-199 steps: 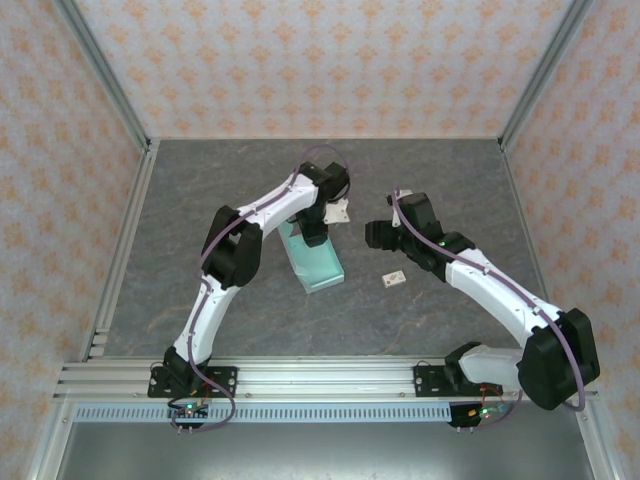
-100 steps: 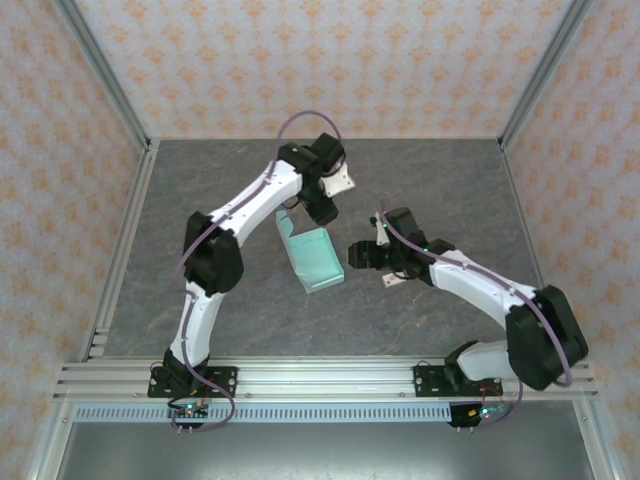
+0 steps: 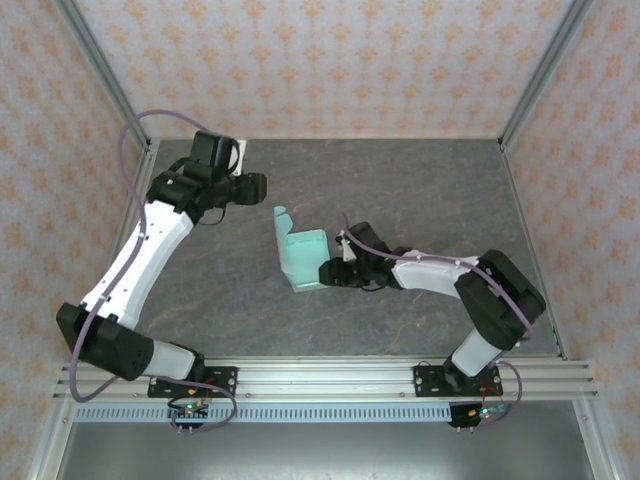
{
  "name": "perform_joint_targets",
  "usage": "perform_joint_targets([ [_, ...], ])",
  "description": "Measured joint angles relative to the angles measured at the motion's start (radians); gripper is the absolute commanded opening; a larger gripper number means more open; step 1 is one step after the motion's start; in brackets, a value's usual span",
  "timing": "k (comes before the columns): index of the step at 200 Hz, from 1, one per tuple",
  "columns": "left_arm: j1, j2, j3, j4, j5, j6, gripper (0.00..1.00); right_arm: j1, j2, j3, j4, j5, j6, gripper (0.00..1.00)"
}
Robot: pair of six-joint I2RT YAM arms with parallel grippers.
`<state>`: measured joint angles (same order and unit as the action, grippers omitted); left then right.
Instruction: Fold the paper box
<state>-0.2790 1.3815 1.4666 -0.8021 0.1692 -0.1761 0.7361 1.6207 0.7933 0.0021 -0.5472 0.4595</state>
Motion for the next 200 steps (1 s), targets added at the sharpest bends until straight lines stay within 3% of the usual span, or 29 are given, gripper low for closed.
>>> perform_joint_targets([
  [35,0.044,-0.085,-0.151,0.018,-0.010,-0.053,0.61,0.076,0.070,0.034,0.092,0.004,0.077,0.48],
  [98,0.270,-0.270,-0.356,0.067,-0.012,-0.137,0.63,0.151,0.201,0.176,0.154,0.005,0.111,0.56],
  [142,0.312,-0.352,-0.415,0.084,-0.013,-0.167,0.65,0.130,0.167,0.215,-0.014,0.079,-0.045,0.70],
  [200,0.312,-0.350,-0.415,0.090,0.007,-0.167,0.66,0.006,0.208,0.504,-0.221,0.185,-0.296,0.72],
])
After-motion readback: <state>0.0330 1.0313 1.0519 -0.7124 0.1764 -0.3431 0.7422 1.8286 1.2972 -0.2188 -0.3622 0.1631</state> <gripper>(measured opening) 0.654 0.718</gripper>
